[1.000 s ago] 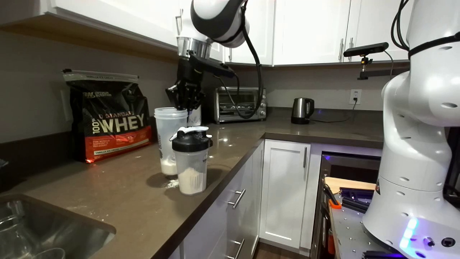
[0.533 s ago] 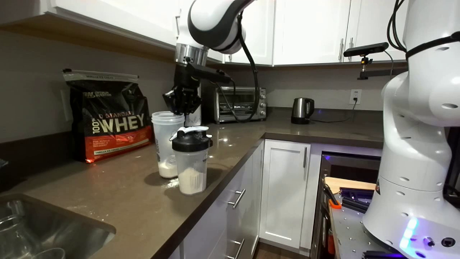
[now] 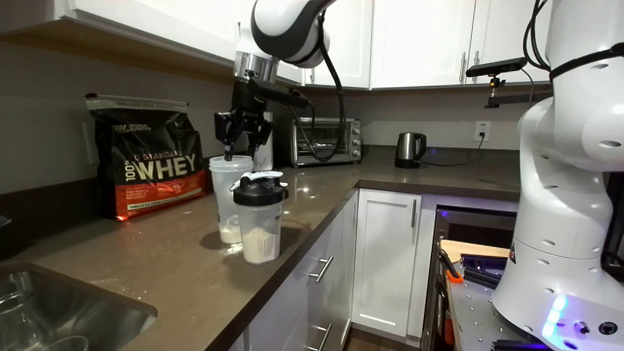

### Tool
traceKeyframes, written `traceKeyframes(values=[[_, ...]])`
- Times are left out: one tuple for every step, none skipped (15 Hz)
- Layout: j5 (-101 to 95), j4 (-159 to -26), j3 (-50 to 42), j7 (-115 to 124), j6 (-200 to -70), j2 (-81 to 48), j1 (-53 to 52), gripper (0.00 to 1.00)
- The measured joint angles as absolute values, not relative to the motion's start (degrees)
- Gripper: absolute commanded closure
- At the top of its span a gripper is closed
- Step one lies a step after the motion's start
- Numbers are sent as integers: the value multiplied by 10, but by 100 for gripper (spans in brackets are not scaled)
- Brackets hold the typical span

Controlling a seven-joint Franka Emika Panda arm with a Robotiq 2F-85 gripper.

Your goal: Pick the bottle on the right of the counter and move it to the left

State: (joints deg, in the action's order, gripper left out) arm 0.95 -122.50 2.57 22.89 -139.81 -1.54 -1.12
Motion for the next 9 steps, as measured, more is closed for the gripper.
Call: traceKeyframes(values=[[9, -1221, 24, 229, -1397, -15, -11, 3], [9, -1217, 23, 229, -1395, -15, -11, 0], [9, -1212, 21, 229, -1391, -14, -11, 0], [9, -1207, 19, 229, -1382, -13, -11, 0], [9, -1202, 16, 229, -1366, -10, -11, 0], [9, -1196, 14, 229, -1346, -7, -10, 0], [9, -1191, 12, 229, -1320, -1, -10, 0], [9, -1185, 10, 229, -1293, 6, -10, 0], [9, -1180, 7, 228, -1266, 14, -10, 0]])
